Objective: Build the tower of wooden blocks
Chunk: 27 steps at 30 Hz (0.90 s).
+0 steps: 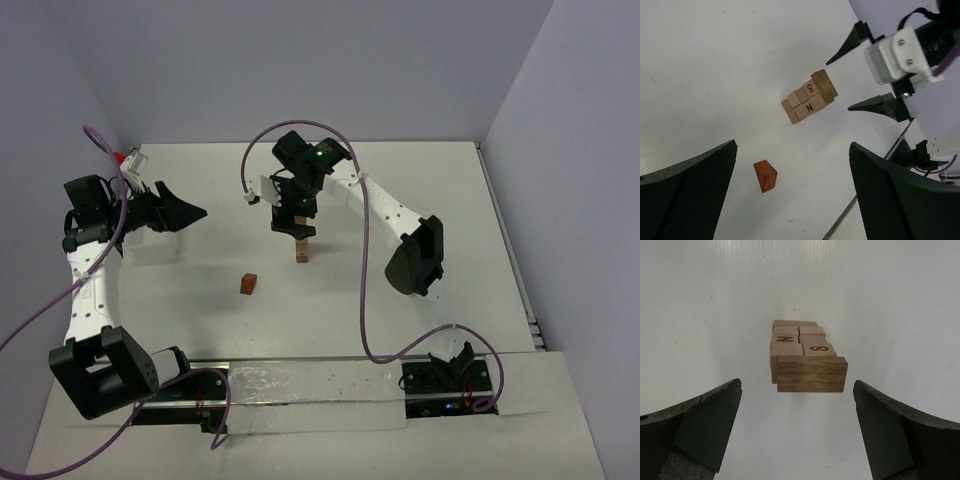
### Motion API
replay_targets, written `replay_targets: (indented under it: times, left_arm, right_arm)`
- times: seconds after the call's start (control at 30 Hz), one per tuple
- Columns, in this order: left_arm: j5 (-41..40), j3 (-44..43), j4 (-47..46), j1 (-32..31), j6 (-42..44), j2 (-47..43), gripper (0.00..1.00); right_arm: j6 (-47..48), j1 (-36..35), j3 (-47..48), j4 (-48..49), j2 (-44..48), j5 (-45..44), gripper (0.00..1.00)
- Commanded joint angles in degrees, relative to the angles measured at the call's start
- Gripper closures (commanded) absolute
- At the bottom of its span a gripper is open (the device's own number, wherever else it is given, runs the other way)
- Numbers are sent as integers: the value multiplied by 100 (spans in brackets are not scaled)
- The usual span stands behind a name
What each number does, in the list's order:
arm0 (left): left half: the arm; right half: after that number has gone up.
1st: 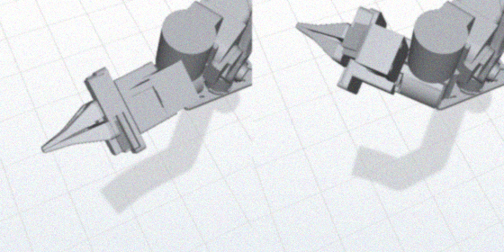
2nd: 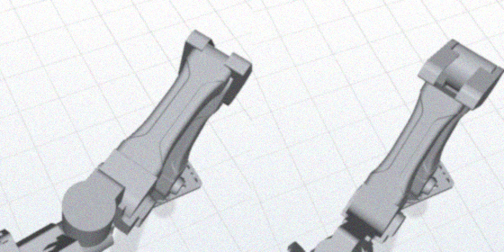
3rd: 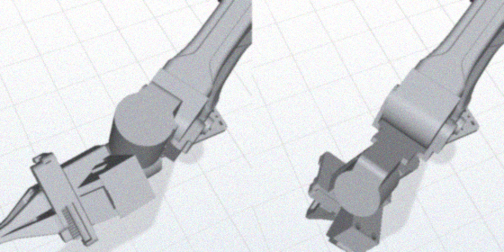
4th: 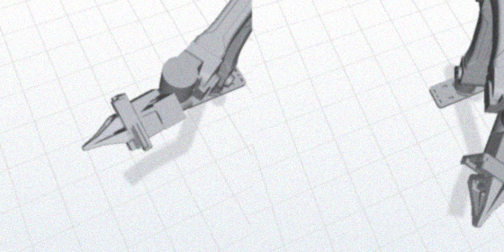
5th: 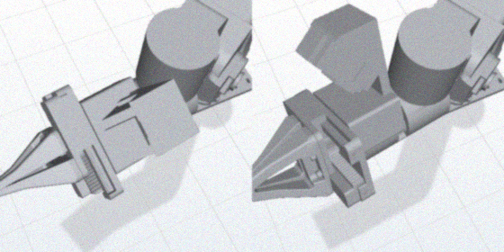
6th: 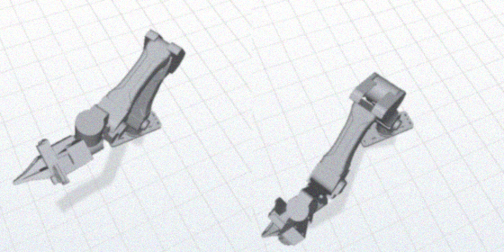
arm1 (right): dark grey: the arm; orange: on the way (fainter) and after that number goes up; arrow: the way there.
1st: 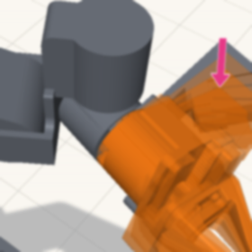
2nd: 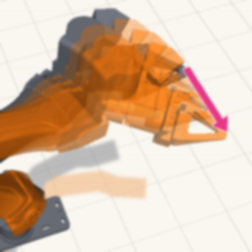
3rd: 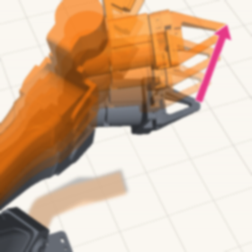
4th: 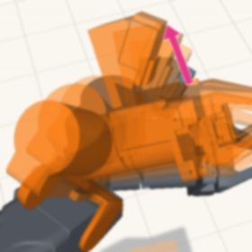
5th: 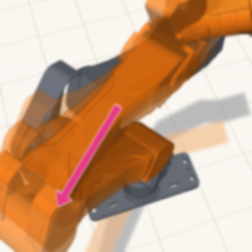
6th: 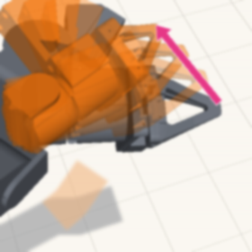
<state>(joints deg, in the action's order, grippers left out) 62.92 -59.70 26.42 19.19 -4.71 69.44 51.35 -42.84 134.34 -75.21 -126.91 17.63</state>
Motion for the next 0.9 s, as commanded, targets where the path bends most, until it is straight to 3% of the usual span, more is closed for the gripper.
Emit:
replay_targets:
  times: [0.0,0.2,0.27,0.33,0.4,0.47,0.6,0.7,0.8,0.87]
  left_arm:
    - [32,66,-671,50,-467,-347,1]
    - [-691,143,-1013,50,-827,-590,1]
    - [-1161,152,-804,41,-626,-617,1]
    - [-1600,232,-550,4,-188,-739,1]
    - [-2054,310,-366,-109,171,-783,1]
    - [-2761,461,-88,-528,709,-876,3]
    - [-3181,627,372,-1008,1312,-841,1]
    - [-3409,840,241,-1376,1401,-941,1]
    - [-3305,1147,-163,-1559,1146,-1175,1]
    - [-3666,1361,-567,-1819,697,-1230,1]
  right_arm:
    - [-234,-147,229,19,928,288,0]
    - [-597,-269,-201,522,1461,506,0]
    - [-1032,-269,-437,889,1653,575,0]
    - [-2104,-268,-833,1485,1908,478,1]
    - [-2404,-208,-1305,2027,2170,320,2]
    - [-3553,-166,-2263,2910,2691,-209,2]
    - [-4361,-153,-4070,4252,3670,-1929,2]
    - [-4641,-129,-4951,4768,4118,-3274,2]
    - [-4808,-20,-5673,5045,4581,-3774,2]
    - [-4914,76,-6168,5206,4955,-4012,2]
